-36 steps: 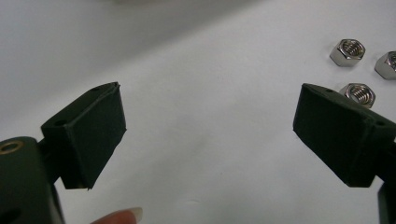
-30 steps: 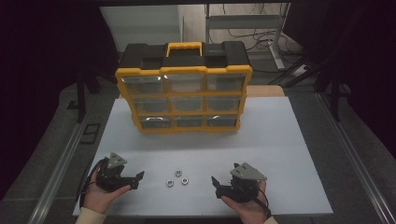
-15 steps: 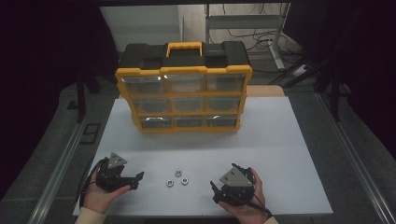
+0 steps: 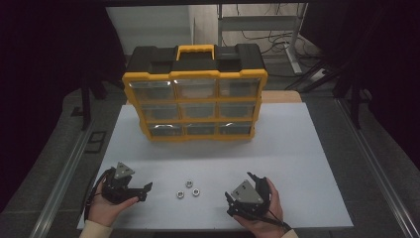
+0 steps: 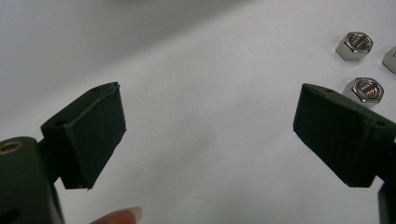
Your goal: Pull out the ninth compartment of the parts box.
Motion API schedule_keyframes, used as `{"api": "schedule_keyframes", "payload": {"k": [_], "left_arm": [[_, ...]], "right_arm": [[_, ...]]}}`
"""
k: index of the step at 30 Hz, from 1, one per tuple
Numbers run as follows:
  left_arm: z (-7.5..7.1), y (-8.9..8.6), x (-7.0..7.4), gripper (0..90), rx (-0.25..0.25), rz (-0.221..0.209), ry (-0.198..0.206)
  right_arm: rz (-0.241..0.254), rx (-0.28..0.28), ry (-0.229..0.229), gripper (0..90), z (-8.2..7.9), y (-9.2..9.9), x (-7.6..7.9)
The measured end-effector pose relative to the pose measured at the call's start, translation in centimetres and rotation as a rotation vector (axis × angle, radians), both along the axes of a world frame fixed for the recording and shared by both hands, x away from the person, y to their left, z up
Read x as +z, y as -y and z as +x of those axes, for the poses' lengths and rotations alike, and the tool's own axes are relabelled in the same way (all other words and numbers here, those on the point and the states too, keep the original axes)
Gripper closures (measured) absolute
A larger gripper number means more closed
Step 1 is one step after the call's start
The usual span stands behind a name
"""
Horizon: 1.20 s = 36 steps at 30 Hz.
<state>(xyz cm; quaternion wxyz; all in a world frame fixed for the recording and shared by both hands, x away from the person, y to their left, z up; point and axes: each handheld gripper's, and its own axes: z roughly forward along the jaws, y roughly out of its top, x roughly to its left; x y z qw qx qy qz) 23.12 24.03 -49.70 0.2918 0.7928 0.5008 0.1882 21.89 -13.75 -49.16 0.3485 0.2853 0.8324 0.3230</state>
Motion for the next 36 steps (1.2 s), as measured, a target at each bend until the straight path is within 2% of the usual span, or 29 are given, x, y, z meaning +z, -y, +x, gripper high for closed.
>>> {"api": "schedule_keyframes", "payload": {"k": [7, 20, 36], "left_arm": [[0.02, -0.01, -0.04, 9.9, -0.002, 0.002, -0.002], [0.04, 0.01, -0.10, 9.8, -0.004, 0.005, -0.005], [0.07, 0.00, -0.19, 9.7, -0.006, 0.008, -0.011]], "right_arm": [[-0.082, 0.011, 0.052, 11.1, -0.19, -0.30, -0.19], [-0.165, 0.016, 0.110, 10.9, -0.29, -0.41, -0.38], [-0.314, 0.048, 0.207, 10.5, -0.95, -1.01, -0.80]]}}
